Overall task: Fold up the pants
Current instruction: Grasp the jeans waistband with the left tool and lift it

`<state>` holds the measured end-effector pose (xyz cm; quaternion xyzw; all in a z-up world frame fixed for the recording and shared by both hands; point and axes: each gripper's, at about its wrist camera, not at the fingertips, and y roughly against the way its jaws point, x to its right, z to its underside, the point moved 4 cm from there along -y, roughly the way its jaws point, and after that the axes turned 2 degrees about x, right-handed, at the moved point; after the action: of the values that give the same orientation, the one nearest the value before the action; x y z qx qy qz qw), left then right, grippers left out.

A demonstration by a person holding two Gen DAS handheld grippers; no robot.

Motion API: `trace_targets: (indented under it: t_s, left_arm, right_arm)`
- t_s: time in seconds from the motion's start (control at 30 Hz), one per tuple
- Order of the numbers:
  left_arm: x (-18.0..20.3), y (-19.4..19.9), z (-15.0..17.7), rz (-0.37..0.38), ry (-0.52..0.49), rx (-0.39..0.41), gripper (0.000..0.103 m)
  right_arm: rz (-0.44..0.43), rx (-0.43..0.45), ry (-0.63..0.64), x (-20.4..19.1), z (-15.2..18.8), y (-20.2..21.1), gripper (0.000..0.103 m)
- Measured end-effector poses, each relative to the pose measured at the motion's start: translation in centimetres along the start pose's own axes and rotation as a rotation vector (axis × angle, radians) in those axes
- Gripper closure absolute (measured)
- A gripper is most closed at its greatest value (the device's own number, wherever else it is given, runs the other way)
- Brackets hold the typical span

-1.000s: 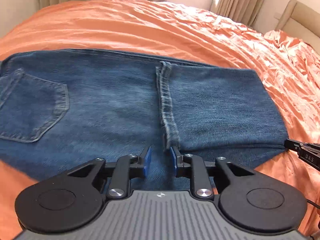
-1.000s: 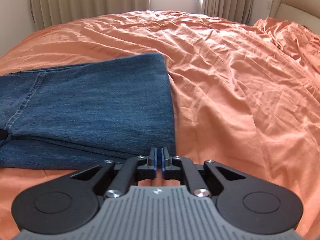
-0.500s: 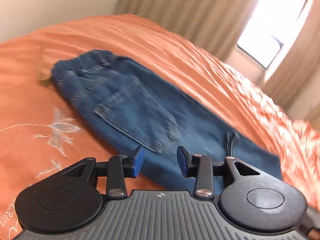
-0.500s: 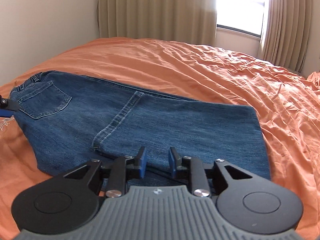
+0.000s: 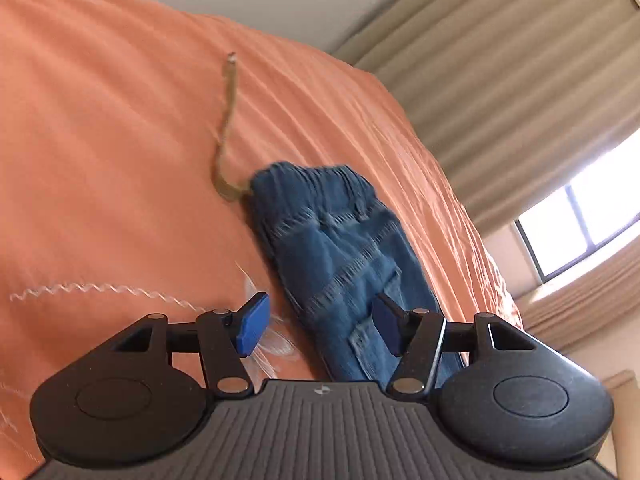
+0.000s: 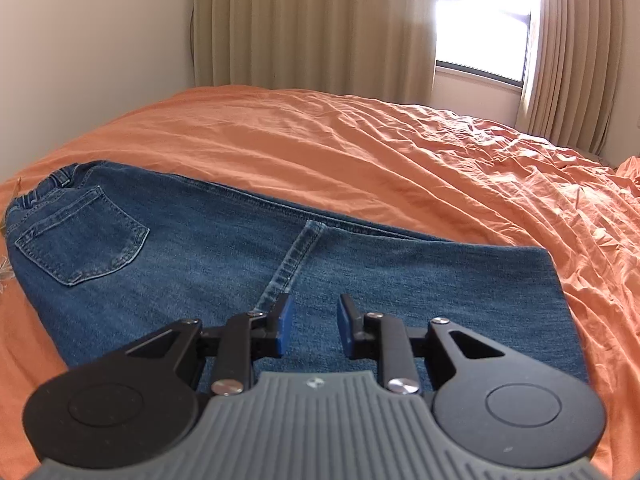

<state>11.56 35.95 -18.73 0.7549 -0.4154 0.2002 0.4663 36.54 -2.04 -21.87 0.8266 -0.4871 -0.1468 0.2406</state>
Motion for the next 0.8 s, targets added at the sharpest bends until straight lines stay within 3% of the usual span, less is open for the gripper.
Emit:
trace_targets:
  t_s: [0.23,0.4,0.47,0.8]
  left_arm:
    - [-3.7,-4.6,-1.5,0.067,0.205,-0.005,0.035]
    - [-4.2,-8.2,-2.3,0.061,0.24,0.022,0.036]
    - [-4.1,-9.7,-2.3,0.038,0.223,0.028,0.048]
    - [-2.1,-11.5,-2.0,-0.122,0.071,0.043,0.066]
  right_arm:
    - [-0.023,-0.021,0.039,-0.7,0.3,-1.8,0.092]
    - [-0.033,-0.05,0.053,-0.6,0.8,-3.1,0.092]
    - [-0.038,-0.074,0.034,-0.3,1.1,-3.8,0.092]
    - [-0.079,-0.179,0.023,0.3,1.9,-6.1,0.092]
